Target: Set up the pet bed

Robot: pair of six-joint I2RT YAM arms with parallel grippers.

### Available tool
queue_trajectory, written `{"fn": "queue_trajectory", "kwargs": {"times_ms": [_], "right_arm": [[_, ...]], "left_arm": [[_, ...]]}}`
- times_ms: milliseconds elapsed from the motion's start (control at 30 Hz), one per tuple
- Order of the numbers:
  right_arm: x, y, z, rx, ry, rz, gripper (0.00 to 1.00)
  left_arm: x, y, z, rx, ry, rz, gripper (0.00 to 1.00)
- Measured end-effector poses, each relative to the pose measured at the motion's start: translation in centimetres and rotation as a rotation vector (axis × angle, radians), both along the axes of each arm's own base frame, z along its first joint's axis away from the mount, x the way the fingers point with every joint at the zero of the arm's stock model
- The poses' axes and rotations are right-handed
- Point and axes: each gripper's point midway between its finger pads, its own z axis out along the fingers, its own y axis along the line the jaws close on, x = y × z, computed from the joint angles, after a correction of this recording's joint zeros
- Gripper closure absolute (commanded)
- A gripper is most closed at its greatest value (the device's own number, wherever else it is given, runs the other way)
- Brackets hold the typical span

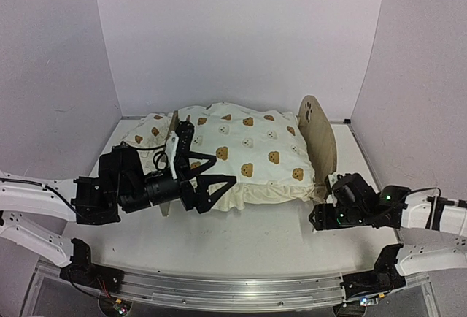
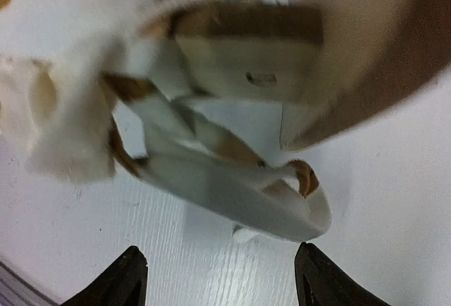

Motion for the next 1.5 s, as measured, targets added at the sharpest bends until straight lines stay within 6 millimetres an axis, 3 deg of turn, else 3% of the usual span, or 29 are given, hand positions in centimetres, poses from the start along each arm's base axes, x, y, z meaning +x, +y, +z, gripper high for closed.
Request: {"fn": "queue_trajectory", "kwargs": {"times_ms": [100,233,367,467,633,733,867,1033,1133,1200,1300,1367,1500], "right_arm": [[-2.1,-0.4,-0.4,0.131,0.049,-0.053,0.23],[-2.4,-1.2,1.5,0.175,0.013,-0.083,0.26],[-0.9,-0.5,4.4,0.151,-0.036,-0.071,0.33],[0.5,0.8,5.7,0.113,-0.064,-0.017,0.31],[2.6,2.2,6.7,0.049,-0.129,0.046,0.3],[3.2,2.6,5.8,0.012,-0.133,0.067,0.32],[3.2,2.8,3.7,0.007,-0.124,0.081,0.46],[0.3,3.3,0.2,0.156,0.017,0.044,0.5],[-2.3,1.9,-1.7,0.246,0.092,-0.019,0.49],[-2.9,0.9,-1.9,0.241,0.102,-0.061,0.46],[-2.2,-0.1,0.5,0.204,0.059,-0.098,0.31],[-0.9,0.0,4.1,0.202,-0.017,-0.092,0.24],[1.8,0.3,11.6,0.166,-0.194,-0.06,0.24]], "left_arm": [[0.2,1.1,0.3,-0.003,0.0,0.033,0.06],[1.7,3.0,-0.5,0.043,0.038,0.13,0.05],[4.8,5.8,-2.7,0.163,0.116,0.295,0.05],[6.1,8.1,-3.3,0.207,0.149,0.394,0.04],[6.2,11.2,-2.0,0.163,0.178,0.473,0.03],[6.3,12.5,-1.6,0.138,0.201,0.508,0.03],[7.3,13.7,-2.8,0.165,0.246,0.56,0.03],[8.4,16.1,-3.6,0.182,0.286,0.637,0.02],[8.3,17.3,-3.0,0.161,0.283,0.659,0.01],[8.4,18.0,-2.8,0.157,0.283,0.676,0.01],[9.1,18.9,-3.4,0.181,0.299,0.713,0.0],[9.8,19.6,-4.4,0.211,0.324,0.738,0.01],[12.1,21.5,-6.5,0.249,0.404,0.787,0.01]]}}
